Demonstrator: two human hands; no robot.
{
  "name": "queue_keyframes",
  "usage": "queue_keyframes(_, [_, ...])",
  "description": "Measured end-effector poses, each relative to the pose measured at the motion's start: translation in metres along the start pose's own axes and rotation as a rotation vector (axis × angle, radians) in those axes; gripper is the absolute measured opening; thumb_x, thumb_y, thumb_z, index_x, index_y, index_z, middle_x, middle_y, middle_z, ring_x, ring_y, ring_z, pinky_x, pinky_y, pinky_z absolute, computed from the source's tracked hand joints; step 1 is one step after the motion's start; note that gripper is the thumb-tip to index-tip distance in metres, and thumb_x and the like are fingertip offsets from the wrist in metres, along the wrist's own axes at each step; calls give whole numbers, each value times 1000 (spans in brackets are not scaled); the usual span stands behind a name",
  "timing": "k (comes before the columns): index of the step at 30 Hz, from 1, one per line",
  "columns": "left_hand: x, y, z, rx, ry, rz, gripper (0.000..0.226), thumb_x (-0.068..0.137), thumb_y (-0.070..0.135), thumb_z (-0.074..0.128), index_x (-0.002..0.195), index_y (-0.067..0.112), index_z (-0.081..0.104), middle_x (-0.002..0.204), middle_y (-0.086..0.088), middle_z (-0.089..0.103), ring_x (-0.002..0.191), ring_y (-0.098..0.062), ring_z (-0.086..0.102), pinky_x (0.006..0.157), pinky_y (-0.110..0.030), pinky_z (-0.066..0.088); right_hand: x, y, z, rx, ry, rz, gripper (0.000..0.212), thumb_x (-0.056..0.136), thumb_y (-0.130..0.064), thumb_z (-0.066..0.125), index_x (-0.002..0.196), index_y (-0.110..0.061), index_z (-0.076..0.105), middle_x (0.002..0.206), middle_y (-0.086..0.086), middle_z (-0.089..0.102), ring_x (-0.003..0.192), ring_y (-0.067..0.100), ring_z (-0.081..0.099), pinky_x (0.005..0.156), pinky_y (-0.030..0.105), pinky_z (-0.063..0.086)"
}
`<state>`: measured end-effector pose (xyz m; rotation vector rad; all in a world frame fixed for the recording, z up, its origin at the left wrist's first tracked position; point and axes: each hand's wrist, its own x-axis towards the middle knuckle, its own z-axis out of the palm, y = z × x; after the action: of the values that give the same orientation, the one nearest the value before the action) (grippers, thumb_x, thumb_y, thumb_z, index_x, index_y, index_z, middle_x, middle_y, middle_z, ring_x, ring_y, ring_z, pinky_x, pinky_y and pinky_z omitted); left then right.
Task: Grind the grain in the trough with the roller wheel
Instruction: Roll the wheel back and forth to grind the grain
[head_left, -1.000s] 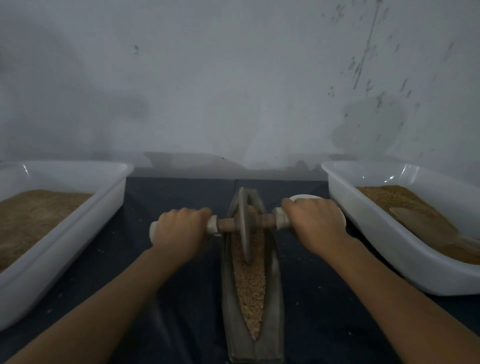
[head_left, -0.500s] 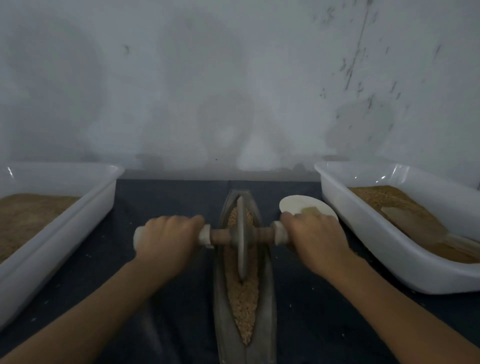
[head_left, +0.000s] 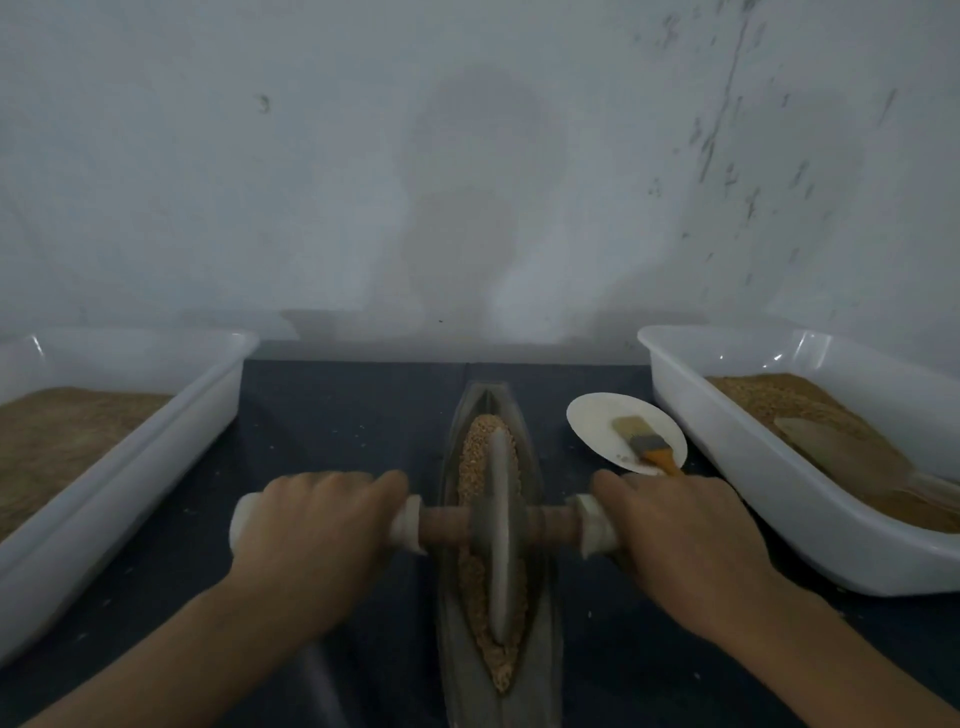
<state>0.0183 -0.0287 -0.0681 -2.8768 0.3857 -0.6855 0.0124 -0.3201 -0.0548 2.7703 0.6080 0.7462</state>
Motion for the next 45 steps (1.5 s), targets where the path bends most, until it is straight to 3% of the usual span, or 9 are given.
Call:
queue_keyframes(4, [28, 1, 14, 17, -12, -51, 26, 83, 47, 56, 77, 34, 35, 70, 12, 49, 63, -12, 54, 55, -28, 32, 28, 3, 20, -67, -73, 40, 27, 76, -29, 74, 90, -28, 51, 75, -5, 62, 63, 15, 58, 49, 28, 40])
queue_keyframes(9, [66, -3, 43, -25, 17, -139, 27, 86, 48, 54, 75, 30, 37, 71, 8, 54, 64, -18, 55, 55, -29, 32, 73, 11, 35, -117, -54, 66, 24, 84, -25, 67, 100, -23, 50, 84, -2, 62, 70, 18, 60, 57, 32, 47])
queue_keyframes(16, [22, 0, 8, -7, -13, -27, 24, 84, 46, 55, 79, 34, 34, 71, 12, 49, 61, -11, 49, 55, -28, 30, 30, 6, 19, -54, -105, 14, 31, 76, -30, 73, 92, -29, 47, 79, -6, 61, 71, 16, 60, 55, 30, 39])
queue_keyframes(21, [-8, 1, -11, -23, 30, 82, 55, 42, 36, 87, 64, 32, 36, 49, 11, 45, 36, -12, 42, 44, -20, 20, -1, 0, -3, 14, -2, -8, 52, 34, -25, 92, 66, -25, 50, 48, -4, 49, 36, 12, 46, 30, 24, 31])
queue_keyframes(26, [30, 0, 15, 33, 66, 11, 29, 74, 39, 70, 74, 31, 42, 65, 8, 57, 55, -17, 57, 50, -27, 30, 36, 7, 28, -60, -33, 41, 26, 74, -27, 74, 86, -26, 51, 71, -5, 60, 63, 21, 59, 53, 31, 44])
queue_keyframes(33, [62, -5, 33, -5, 85, -44, 19, 87, 37, 59, 82, 25, 44, 80, 4, 62, 71, -24, 63, 55, -31, 37, 71, 17, 43, -62, -23, 53, 23, 80, -23, 68, 91, -21, 48, 75, 0, 59, 65, 21, 58, 57, 35, 51])
queue_keyframes(36, [36, -7, 20, -50, 42, -3, 19, 85, 39, 60, 82, 30, 43, 76, 8, 58, 67, -17, 59, 59, -31, 45, 44, 11, 27, -51, -22, 18, 26, 76, -28, 72, 90, -24, 50, 74, -4, 60, 65, 20, 58, 56, 35, 49])
queue_keyframes(40, [1, -4, -5, -18, 134, 157, 48, 49, 33, 86, 67, 30, 41, 52, 10, 46, 40, -14, 47, 45, -23, 24, -1, 0, 3, 69, 80, 10, 49, 41, -25, 91, 72, -25, 54, 54, -6, 53, 41, 13, 50, 34, 28, 41])
queue_keyframes(45, [17, -5, 5, 39, 96, 147, 40, 53, 31, 85, 68, 26, 48, 55, 8, 51, 43, -17, 51, 46, -25, 26, 10, 3, 18, -28, 5, 46, 45, 47, -25, 90, 71, -26, 52, 52, -3, 53, 42, 14, 51, 41, 26, 29])
